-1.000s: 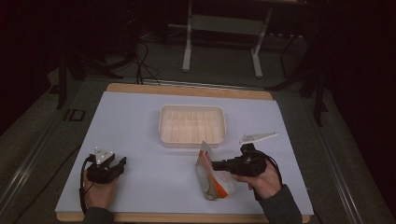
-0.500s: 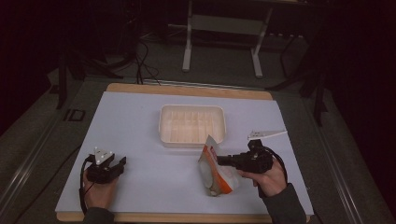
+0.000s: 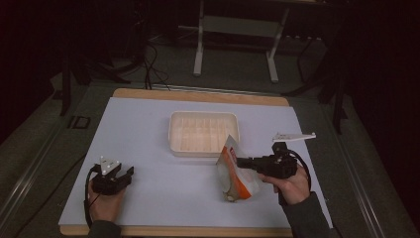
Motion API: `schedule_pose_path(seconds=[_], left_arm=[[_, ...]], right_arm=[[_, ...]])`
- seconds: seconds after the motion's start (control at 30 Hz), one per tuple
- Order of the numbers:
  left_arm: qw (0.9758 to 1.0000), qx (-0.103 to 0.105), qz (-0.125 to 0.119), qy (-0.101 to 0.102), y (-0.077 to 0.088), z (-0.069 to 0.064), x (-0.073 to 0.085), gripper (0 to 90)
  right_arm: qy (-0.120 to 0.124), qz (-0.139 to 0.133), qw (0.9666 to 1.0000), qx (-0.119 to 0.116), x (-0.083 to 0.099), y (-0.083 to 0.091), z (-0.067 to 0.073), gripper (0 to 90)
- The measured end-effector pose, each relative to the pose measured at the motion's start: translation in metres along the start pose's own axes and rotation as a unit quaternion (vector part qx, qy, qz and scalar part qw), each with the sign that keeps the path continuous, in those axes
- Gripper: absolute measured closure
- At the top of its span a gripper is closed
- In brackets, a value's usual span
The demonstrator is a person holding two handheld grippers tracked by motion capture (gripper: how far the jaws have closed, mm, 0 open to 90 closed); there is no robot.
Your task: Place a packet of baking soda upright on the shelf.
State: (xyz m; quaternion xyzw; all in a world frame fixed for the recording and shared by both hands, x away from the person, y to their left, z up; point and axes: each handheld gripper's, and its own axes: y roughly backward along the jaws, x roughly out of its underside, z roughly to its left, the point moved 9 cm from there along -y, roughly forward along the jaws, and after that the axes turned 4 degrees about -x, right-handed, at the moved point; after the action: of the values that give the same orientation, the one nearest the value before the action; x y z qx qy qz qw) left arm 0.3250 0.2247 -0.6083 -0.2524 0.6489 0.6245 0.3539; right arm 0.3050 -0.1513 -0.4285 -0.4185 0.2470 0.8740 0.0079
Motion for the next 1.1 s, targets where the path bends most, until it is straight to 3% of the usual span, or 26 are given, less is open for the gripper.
schedule_pose_path(seconds=[0.53,1.1], left_arm=[[1.0,-0.001,0.0,-0.001,0.0,0.0,0.0,50.2],[1.0,0.0,-0.001,-0.001,0.0,0.0,0.0,50.2]], right_arm=[[0.009,-0.015,0.9992,0.036,-0.016,0.009,-0.005,90.0],[0.01,-0.029,0.9985,0.046,-0.032,0.01,-0.006,90.0]])
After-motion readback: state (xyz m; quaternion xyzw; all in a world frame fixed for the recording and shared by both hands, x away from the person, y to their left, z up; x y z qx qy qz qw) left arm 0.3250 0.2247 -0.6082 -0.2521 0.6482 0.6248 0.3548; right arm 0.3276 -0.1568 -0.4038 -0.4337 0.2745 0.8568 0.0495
